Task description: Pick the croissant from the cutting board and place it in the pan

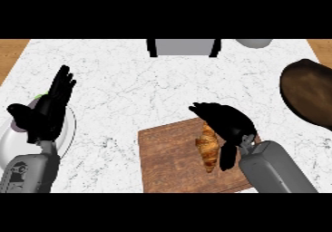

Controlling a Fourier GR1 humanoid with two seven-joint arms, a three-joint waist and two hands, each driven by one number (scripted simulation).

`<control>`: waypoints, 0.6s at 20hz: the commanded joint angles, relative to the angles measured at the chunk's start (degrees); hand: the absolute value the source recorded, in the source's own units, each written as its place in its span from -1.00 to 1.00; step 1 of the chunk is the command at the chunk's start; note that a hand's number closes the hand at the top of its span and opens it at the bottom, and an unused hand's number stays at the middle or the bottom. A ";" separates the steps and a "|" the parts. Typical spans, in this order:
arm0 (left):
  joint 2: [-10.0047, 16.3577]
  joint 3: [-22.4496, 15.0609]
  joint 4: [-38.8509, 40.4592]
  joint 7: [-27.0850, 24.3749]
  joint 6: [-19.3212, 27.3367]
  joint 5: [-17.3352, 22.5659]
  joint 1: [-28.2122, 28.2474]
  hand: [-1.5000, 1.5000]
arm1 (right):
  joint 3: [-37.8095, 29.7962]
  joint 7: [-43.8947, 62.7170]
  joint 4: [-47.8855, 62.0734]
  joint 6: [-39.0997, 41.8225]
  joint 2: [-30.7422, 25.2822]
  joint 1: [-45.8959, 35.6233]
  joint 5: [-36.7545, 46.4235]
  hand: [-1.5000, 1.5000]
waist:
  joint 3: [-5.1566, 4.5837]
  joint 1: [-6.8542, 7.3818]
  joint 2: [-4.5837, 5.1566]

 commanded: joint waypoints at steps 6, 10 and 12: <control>0.13 1.27 5.60 -6.14 -1.61 -0.42 -0.26 0.00 | -0.06 -1.48 0.95 1.47 1.26 1.57 6.14 -1.00 | -0.01 -0.32 0.01; -0.69 0.32 -1.15 1.27 0.14 -0.41 -0.39 0.00 | -0.36 -8.69 12.01 -3.25 1.63 0.17 8.98 -1.00 | 0.01 0.06 0.03; -0.98 0.11 0.92 0.60 -1.02 0.20 -1.48 0.00 | 1.06 -5.11 6.64 -1.38 3.18 4.00 9.90 -1.00 | 0.00 -0.22 -0.02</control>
